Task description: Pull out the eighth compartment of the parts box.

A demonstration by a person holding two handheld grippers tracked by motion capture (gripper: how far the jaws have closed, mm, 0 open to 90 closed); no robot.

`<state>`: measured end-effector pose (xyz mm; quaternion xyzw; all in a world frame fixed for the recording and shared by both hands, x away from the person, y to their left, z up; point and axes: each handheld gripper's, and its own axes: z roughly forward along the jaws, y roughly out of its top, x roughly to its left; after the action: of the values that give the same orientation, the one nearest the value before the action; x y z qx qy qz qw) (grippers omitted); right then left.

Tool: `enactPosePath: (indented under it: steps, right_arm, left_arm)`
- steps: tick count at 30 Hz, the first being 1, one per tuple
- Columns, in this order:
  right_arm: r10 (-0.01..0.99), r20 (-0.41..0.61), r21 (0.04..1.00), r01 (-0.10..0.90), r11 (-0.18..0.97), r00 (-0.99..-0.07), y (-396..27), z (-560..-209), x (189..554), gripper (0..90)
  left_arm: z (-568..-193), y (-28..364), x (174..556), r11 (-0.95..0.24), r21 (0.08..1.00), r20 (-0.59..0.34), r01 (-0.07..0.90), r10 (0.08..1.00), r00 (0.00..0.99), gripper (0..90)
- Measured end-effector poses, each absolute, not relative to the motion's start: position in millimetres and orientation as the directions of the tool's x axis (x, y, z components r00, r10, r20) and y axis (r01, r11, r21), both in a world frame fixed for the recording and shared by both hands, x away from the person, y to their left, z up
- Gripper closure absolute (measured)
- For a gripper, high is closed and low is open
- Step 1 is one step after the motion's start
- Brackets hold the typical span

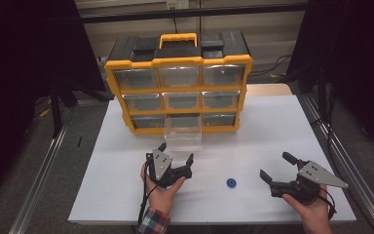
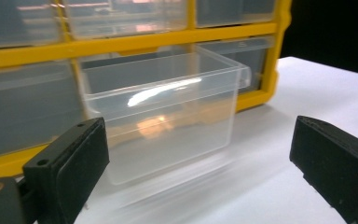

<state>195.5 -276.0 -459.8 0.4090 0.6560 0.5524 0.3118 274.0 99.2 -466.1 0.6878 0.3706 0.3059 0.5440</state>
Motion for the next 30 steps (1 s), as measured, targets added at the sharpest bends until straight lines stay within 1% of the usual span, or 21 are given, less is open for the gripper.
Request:
enactPosePath:
  steps: [3,4,7,11,18,30]
  right_arm:
    - [0.88,0.044,0.98,0.19,0.053,-0.472,-276,-460,196,0.9]
    - [0.88,0.043,0.981,0.189,0.053,-0.472,-276,-460,196,0.9]
    - [0.882,0.041,0.981,0.187,0.054,-0.47,-275,-459,196,0.9]
    - [0.882,0.037,0.981,0.186,0.059,-0.471,-275,-460,196,0.9]
    - [0.883,0.037,0.98,0.192,0.06,-0.468,-277,-460,194,0.9]
    - [0.883,0.038,0.98,0.192,0.06,-0.468,-277,-460,195,1.0]
  left_arm:
    - [-466,95,274,-0.122,0.974,-0.007,0.19,0.823,0.568,4.2]
    - [-465,94,274,-0.133,0.973,0.002,0.186,0.817,0.576,4.2]
    - [-464,92,275,-0.132,0.971,-0.015,0.197,0.794,0.607,3.7]
    - [-466,87,278,-0.11,0.965,-0.074,0.24,0.761,0.645,3.0]
    - [-466,78,282,-0.114,0.952,-0.124,0.283,0.7,0.703,2.0]
    - [-465,63,282,-0.151,0.931,-0.167,0.333,0.635,0.754,1.8]
